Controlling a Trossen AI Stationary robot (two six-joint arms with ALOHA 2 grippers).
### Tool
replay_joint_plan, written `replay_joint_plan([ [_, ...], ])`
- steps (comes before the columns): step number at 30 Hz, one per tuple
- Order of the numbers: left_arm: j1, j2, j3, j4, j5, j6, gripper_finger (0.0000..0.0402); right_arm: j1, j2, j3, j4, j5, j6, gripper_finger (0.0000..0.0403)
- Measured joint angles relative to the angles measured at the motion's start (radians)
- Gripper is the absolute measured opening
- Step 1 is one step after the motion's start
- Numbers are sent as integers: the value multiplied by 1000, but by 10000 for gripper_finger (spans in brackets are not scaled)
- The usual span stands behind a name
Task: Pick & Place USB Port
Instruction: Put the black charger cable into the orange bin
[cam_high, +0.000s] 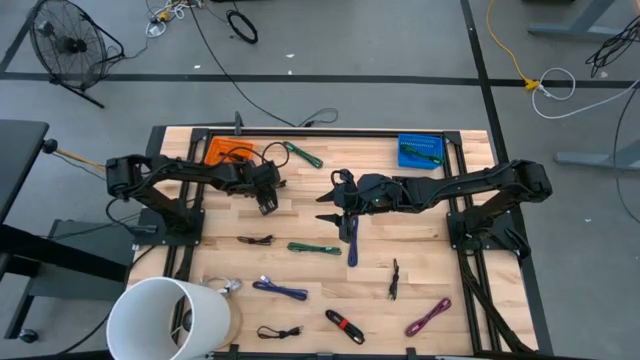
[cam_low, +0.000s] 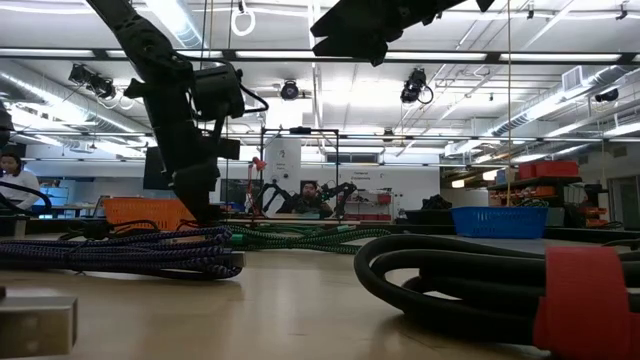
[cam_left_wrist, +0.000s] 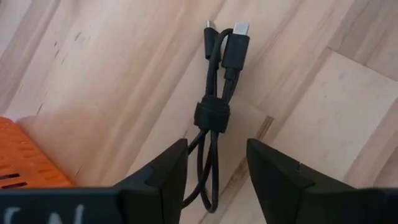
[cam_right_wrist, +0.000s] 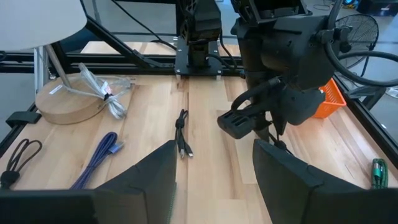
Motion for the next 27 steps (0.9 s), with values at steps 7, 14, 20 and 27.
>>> replay_joint_plan([
  [7,1,0,0,3,-29,-3,159,0,0,0,0,0,2,212],
  [14,1,49,1,49,16,-3,152,0,0,0,0,0,2,212],
  [20,7,112,6,57,-21,10,158,0,0,0,-1,-2,2,212],
  [27,15,79,2,54,44,13,24,0,0,0,-1,-1,2,212],
])
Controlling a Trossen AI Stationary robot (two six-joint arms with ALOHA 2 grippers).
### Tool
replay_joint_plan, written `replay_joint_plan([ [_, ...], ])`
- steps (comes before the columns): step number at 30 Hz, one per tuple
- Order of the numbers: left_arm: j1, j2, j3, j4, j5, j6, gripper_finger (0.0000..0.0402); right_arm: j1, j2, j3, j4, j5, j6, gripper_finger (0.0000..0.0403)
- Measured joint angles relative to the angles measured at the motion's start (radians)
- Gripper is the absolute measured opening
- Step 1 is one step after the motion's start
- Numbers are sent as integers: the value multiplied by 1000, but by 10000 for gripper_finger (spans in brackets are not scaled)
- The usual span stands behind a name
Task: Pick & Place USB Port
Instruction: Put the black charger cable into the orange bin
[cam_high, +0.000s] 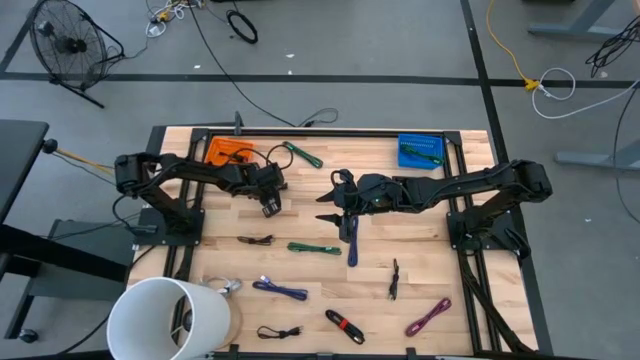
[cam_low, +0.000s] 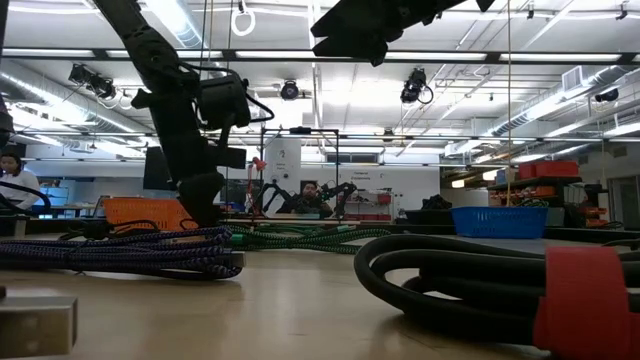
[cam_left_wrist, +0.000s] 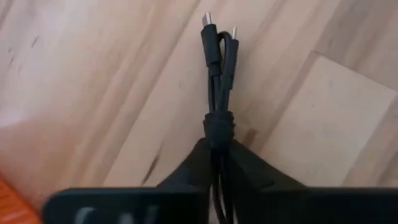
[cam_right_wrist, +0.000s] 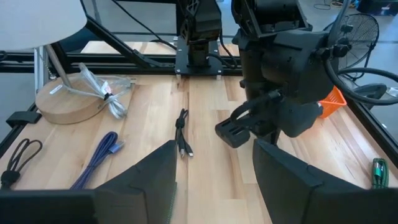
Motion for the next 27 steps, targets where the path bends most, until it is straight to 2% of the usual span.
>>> replay_joint_plan([
  [6,-16,-82,20,-73,-36,-10,18,0,0,0,0,0,0,212],
  [13,-38,-195,185,-386,-177,6,17,0,0,0,-8,1,-2,212],
  [16,-35,-235,245,-519,-282,6,17,0,0,0,-10,-1,-1,212],
  [19,5,-274,266,-609,-357,6,17,0,0,0,-17,-2,5,212],
  [24,137,-318,245,-708,-362,21,17,0,0,-4,-18,-15,10,212],
  [27,219,-341,217,-695,-359,64,17,0,0,-15,-5,-25,8,212],
])
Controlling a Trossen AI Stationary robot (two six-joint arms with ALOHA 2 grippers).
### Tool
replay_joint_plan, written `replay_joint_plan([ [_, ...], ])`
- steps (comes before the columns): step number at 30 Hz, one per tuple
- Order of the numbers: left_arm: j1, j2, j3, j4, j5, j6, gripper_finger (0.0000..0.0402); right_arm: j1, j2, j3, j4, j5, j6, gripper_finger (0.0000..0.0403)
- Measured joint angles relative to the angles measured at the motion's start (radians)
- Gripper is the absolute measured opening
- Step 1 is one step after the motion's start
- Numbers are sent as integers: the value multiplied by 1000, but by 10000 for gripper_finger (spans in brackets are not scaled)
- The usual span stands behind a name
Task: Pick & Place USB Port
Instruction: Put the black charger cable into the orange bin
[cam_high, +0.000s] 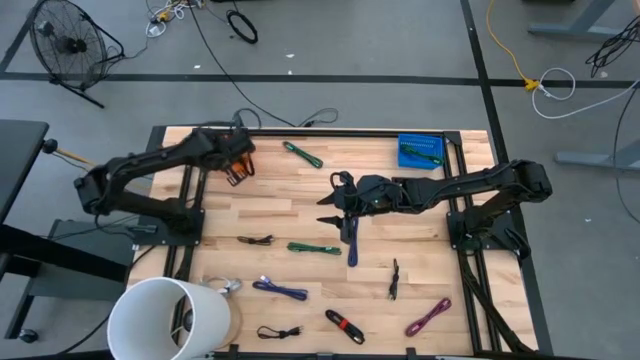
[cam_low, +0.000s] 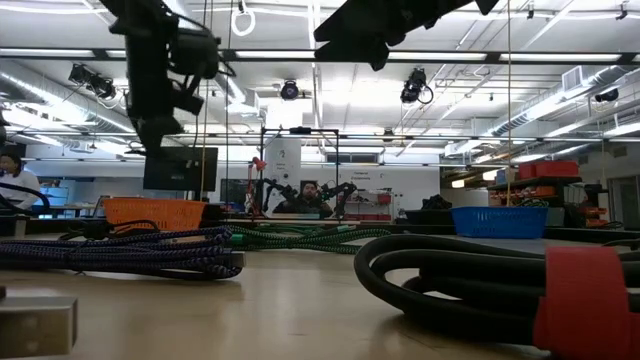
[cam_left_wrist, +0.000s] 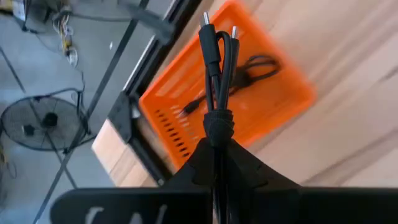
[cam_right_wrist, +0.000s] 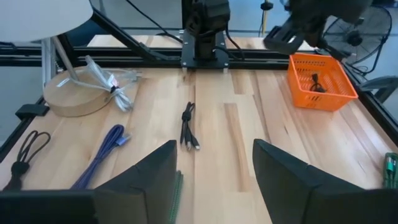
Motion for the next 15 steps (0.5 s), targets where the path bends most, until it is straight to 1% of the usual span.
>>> replay_joint_plan([
  [4,68,-3,-12,48,32,48,17,0,0,-3,15,0,0,212],
  [6,83,-3,-12,97,48,74,17,0,0,-3,19,0,-6,212],
  [9,99,-3,-12,134,44,113,17,0,0,-3,21,0,-8,212],
  [15,133,-3,-12,140,43,159,16,0,0,-3,18,-3,-4,212],
])
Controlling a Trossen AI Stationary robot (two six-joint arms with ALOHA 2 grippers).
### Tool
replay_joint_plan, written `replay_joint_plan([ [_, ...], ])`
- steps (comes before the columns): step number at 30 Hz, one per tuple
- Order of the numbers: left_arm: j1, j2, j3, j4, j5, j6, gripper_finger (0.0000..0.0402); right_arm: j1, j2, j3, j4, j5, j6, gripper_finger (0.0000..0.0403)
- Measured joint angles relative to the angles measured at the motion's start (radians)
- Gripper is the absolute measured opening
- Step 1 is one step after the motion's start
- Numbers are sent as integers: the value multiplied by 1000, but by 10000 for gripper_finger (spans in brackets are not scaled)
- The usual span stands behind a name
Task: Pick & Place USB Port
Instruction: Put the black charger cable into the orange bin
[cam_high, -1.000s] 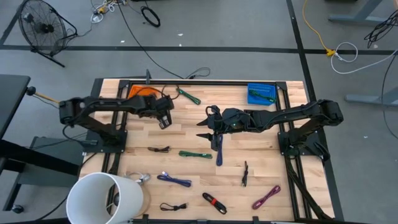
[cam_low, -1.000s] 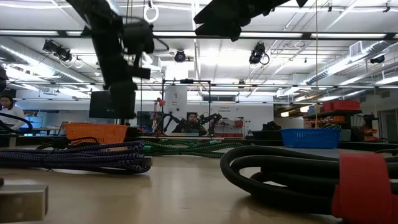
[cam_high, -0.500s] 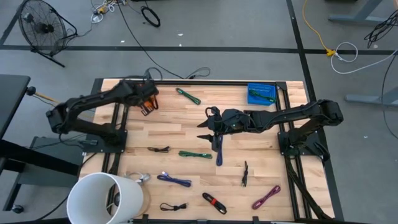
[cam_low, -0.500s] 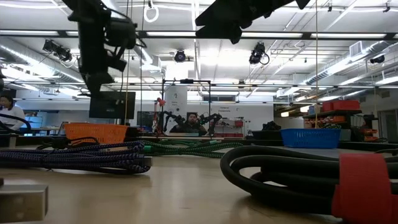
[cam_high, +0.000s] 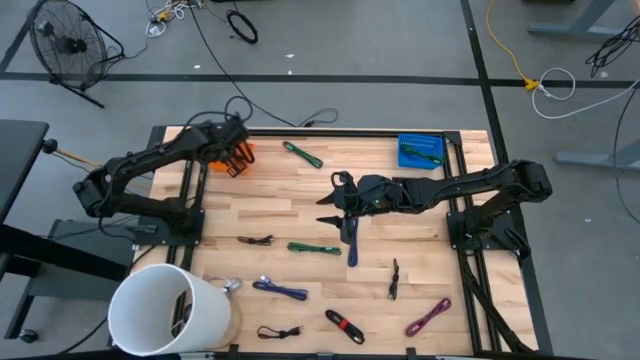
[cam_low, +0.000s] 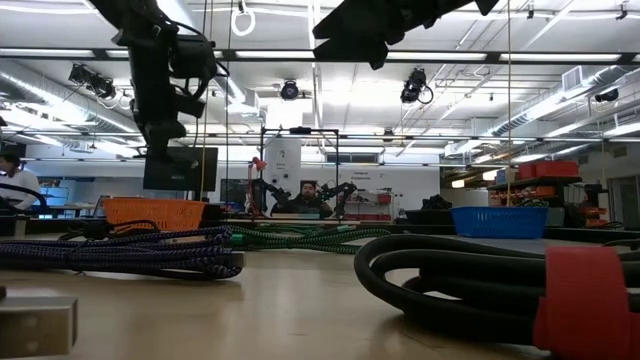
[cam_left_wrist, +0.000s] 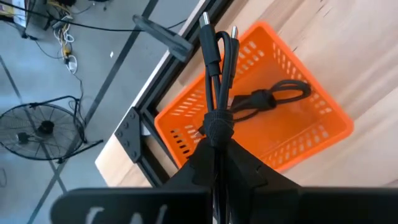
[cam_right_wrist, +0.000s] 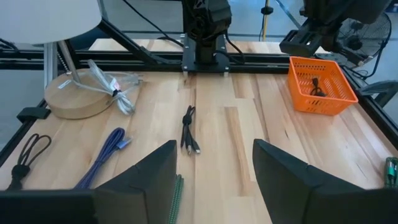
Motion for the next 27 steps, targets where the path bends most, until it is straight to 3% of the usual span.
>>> replay_joint_plan([
  [11,-2,0,0,-8,9,-88,20,0,0,0,-1,1,-4,212],
  [27,-2,2,0,-24,-16,-164,110,0,0,0,0,3,-4,212],
])
